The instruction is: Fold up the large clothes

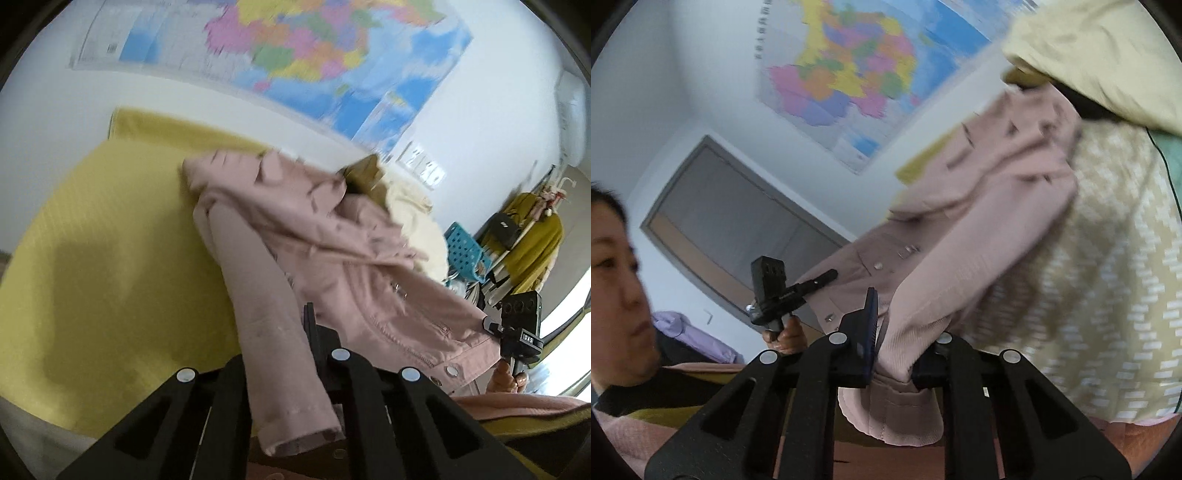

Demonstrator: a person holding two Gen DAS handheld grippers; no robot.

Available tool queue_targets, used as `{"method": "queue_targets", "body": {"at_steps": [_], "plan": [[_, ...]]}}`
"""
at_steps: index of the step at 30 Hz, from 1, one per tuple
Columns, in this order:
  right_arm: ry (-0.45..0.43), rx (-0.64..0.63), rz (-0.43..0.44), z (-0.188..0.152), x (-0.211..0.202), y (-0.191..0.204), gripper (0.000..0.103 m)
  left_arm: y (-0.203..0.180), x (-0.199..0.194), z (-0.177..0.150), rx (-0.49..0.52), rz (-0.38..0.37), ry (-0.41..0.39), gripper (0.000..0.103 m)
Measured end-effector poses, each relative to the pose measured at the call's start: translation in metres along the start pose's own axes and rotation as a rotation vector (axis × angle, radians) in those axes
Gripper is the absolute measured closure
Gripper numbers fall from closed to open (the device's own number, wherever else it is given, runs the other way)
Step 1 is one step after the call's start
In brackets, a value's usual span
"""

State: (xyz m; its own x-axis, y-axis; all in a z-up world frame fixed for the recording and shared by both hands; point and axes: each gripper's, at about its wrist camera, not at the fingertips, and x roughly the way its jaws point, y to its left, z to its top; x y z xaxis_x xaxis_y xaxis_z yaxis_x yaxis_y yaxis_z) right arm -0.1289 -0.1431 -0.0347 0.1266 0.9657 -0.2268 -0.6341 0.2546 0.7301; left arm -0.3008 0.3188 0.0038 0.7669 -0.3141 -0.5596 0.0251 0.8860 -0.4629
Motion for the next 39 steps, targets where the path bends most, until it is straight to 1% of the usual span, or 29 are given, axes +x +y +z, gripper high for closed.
{"method": "queue_targets", "body": {"at_steps": [3, 4, 5, 7, 11, 14, 16, 19, 23, 25, 27, 29, 30, 33, 35, 36, 37, 39], "plan": [[-0.017, -0.053, 0.030, 0.000, -0.008, 0.019, 0.090, -0.008, -0.017, 0.001, 0.022, -0.020, -0.030, 0.099], [-0.021, -0.057, 0.034, 0.001, -0.009, 0.022, 0.090, -0.010, -0.020, 0.003, 0.018, -0.038, -0.041, 0.099], [-0.021, -0.052, 0.040, 0.002, -0.010, 0.022, 0.090, -0.010, -0.022, 0.004, 0.015, -0.052, -0.047, 0.099], [-0.026, -0.040, 0.031, 0.005, -0.010, 0.018, 0.090, -0.007, -0.020, 0.009, 0.008, -0.054, -0.052, 0.099], [-0.036, 0.017, 0.019, 0.015, -0.004, 0.005, 0.090, 0.002, -0.009, 0.019, -0.034, -0.073, -0.033, 0.099], [-0.057, 0.006, 0.015, 0.029, -0.003, 0.005, 0.090, 0.002, -0.006, 0.034, -0.026, -0.068, -0.025, 0.099], [-0.071, 0.000, 0.011, 0.045, -0.002, 0.004, 0.090, 0.002, -0.005, 0.049, -0.025, -0.068, -0.026, 0.098], [-0.087, 0.016, 0.009, 0.068, 0.000, -0.002, 0.089, 0.002, 0.001, 0.075, -0.035, -0.057, -0.008, 0.098], [-0.104, 0.033, -0.002, 0.101, 0.004, -0.009, 0.089, 0.001, 0.011, 0.110, -0.017, -0.041, 0.002, 0.098], [-0.114, 0.028, -0.010, 0.118, 0.008, -0.012, 0.089, 0.000, 0.018, 0.128, -0.004, -0.023, 0.005, 0.098], [-0.115, 0.056, 0.004, 0.135, 0.011, -0.020, 0.089, 0.001, 0.028, 0.147, 0.000, -0.007, 0.012, 0.098], [-0.125, 0.058, -0.023, 0.153, 0.015, -0.027, 0.089, 0.002, 0.037, 0.164, -0.006, -0.010, 0.022, 0.098], [-0.126, 0.071, -0.033, 0.166, 0.019, -0.035, 0.089, 0.003, 0.043, 0.174, -0.004, 0.001, 0.023, 0.098], [-0.128, 0.105, -0.062, 0.190, 0.030, -0.056, 0.089, 0.007, 0.062, 0.198, -0.018, 0.022, 0.046, 0.098], [-0.122, 0.136, -0.088, 0.204, 0.039, -0.074, 0.089, 0.013, 0.086, 0.216, -0.033, 0.053, 0.076, 0.098], [-0.116, 0.178, -0.104, 0.212, 0.047, -0.089, 0.089, 0.015, 0.094, 0.222, -0.033, 0.066, 0.088, 0.098], [-0.108, 0.183, -0.124, 0.217, 0.052, -0.097, 0.089, 0.018, 0.112, 0.230, -0.035, 0.096, 0.113, 0.098], [-0.098, 0.225, -0.157, 0.225, 0.061, -0.117, 0.089, 0.025, 0.136, 0.239, -0.039, 0.126, 0.149, 0.098]]}}
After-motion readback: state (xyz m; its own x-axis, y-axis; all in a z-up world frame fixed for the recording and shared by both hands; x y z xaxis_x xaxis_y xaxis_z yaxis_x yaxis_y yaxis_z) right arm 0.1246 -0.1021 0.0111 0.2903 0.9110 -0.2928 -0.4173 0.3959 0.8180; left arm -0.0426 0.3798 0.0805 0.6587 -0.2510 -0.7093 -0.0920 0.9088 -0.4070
